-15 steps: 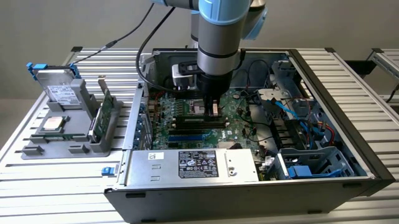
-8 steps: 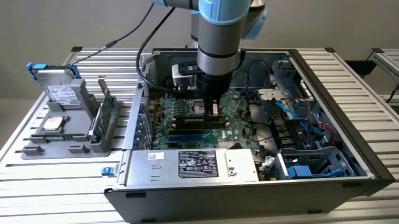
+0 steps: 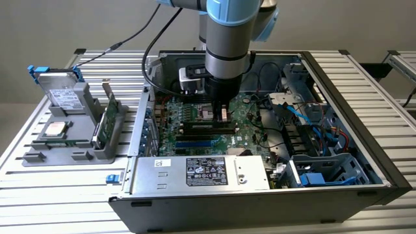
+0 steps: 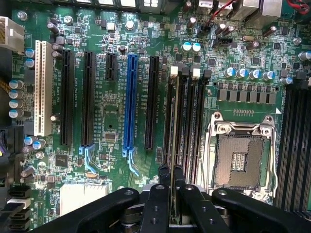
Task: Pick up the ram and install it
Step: 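Insert the ram into the slot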
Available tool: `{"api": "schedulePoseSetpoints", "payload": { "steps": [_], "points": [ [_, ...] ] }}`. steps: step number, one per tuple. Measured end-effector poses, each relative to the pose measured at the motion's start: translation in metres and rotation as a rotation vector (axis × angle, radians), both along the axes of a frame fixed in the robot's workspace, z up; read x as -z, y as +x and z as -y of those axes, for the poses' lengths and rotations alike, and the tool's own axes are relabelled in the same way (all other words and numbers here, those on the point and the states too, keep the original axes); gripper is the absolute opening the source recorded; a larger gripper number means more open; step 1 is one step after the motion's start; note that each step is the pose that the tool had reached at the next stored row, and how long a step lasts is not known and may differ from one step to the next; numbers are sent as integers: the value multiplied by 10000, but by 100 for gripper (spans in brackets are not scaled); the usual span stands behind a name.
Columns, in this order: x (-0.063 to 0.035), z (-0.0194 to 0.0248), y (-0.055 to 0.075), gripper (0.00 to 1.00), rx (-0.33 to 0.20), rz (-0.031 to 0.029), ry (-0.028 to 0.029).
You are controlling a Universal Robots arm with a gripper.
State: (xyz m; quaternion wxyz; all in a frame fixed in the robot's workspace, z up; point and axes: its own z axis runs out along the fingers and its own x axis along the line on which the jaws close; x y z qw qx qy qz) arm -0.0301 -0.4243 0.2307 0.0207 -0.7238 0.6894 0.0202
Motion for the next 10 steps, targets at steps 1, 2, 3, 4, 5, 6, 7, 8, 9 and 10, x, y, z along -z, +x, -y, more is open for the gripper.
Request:
{"api": "schedulePoseSetpoints", "payload": {
  "steps": [1,2,3,4,5,6,7,8,9,10],
  "points": [
    [5,-1,-1,13,1,6,-12],
    [11,-1,-3,13,2,18,-33],
    [13,-1,-4,13,2,26,-51],
    [13,0,-5,13,0,26,-63],
    [13,0,-6,13,0,27,-70],
    [14,0,-7,13,0,28,-75],
    [15,-1,-8,13,1,29,-78],
    [16,-2,-8,13,1,30,-78],
    [18,-4,-8,13,2,30,-77],
    [18,-7,-8,13,3,30,-78]
  ]
}}
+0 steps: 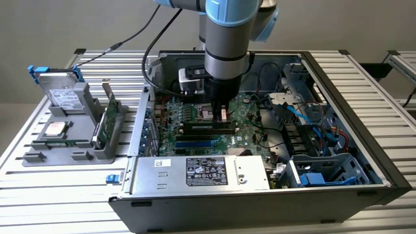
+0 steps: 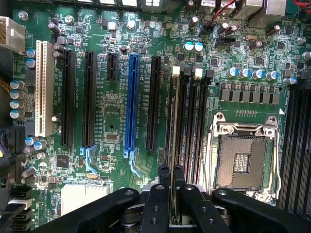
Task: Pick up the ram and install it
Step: 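Insert the ram into the slot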
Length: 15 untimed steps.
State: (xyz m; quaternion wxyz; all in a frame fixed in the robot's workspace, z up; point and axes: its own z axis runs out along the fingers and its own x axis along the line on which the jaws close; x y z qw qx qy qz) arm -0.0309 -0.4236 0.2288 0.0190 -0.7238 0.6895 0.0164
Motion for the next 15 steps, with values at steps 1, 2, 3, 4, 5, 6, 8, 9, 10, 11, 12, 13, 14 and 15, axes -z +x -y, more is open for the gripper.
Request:
{"api": "schedulePoseSetpoints", "payload": {
  "steps": [1,2,3,4,5,6,8,9,10,11,12,13,14,15],
  "points": [
    [-1,-2,0,13,0,-1,-2],
    [-1,-2,0,13,0,-1,-2],
    [-1,-3,0,13,0,-1,-3],
    [-1,-4,0,13,1,-1,-5],
    [-1,-4,0,13,1,0,-7],
    [-1,-5,0,13,0,-1,-10],
    [-1,-9,0,13,1,-1,-17],
    [0,-10,0,13,2,0,-21],
    [0,-12,0,13,5,-1,-29],
    [0,-14,0,13,7,-1,-37],
    [1,-14,0,13,9,0,-45],
    [0,-15,0,13,11,-1,-58],
    [0,-15,0,13,13,-1,-72],
    [1,-16,0,13,18,0,-89]
  ]
}}
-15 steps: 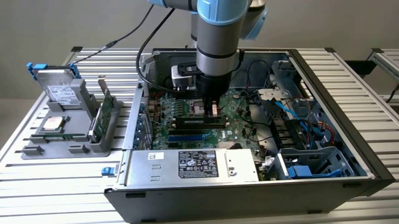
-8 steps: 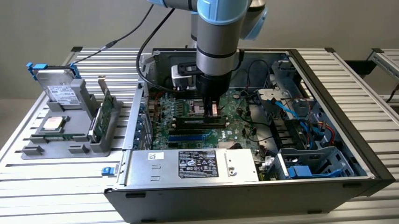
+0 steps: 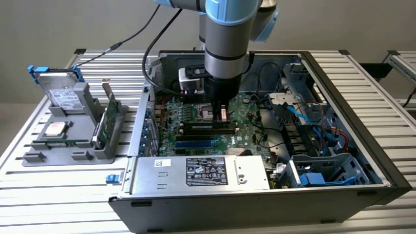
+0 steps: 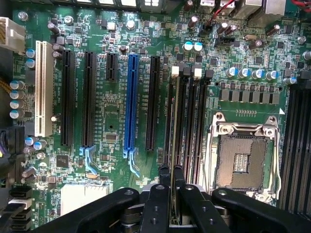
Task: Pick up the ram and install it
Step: 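Insert the ram into the slot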
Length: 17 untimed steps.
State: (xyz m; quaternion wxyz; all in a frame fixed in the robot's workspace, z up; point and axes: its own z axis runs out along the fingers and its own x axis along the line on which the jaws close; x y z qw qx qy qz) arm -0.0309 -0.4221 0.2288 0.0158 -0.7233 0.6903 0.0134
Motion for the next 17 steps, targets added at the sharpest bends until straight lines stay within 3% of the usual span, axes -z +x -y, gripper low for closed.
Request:
{"api": "schedulePoseSetpoints", "payload": {
  "steps": [17],
  "points": [
    [2,-26,-8,13,196,57,-149]
  ]
}}
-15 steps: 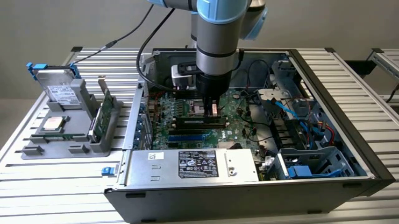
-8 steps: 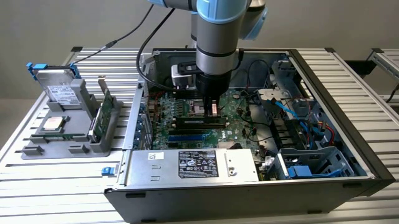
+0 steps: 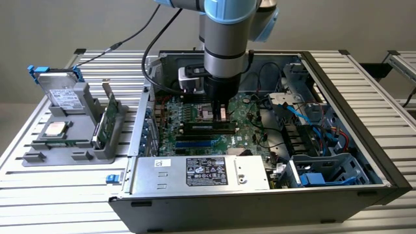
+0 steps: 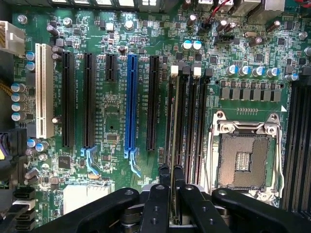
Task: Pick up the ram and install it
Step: 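Insert the ram into the slot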
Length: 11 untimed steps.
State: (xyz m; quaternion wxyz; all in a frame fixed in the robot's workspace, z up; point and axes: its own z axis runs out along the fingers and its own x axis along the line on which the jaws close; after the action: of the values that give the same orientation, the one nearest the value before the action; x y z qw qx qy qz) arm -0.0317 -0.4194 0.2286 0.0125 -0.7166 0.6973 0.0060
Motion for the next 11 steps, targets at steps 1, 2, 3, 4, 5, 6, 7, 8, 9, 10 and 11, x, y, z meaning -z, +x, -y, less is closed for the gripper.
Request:
{"api": "schedulePoseSetpoints", "payload": {
  "steps": [1,2,3,4,5,6,7,8,9,10,11],
  "points": [
    [0,-3,-1,13,0,5,-4],
    [0,-4,-2,13,0,19,-8],
    [-1,-5,-4,13,1,40,-8],
    [0,-8,-7,13,0,67,-8],
    [0,-10,-10,13,1,98,-7],
    [0,-12,-15,13,1,129,-8],
    [0,-14,-21,13,0,159,-9],
    [0,-15,-29,13,1,177,-10],
    [1,-16,-37,13,1,185,-11],
    [1,-17,-46,13,2,188,-12],
    [1,-19,-53,13,1,189,-17]
  ]
}}
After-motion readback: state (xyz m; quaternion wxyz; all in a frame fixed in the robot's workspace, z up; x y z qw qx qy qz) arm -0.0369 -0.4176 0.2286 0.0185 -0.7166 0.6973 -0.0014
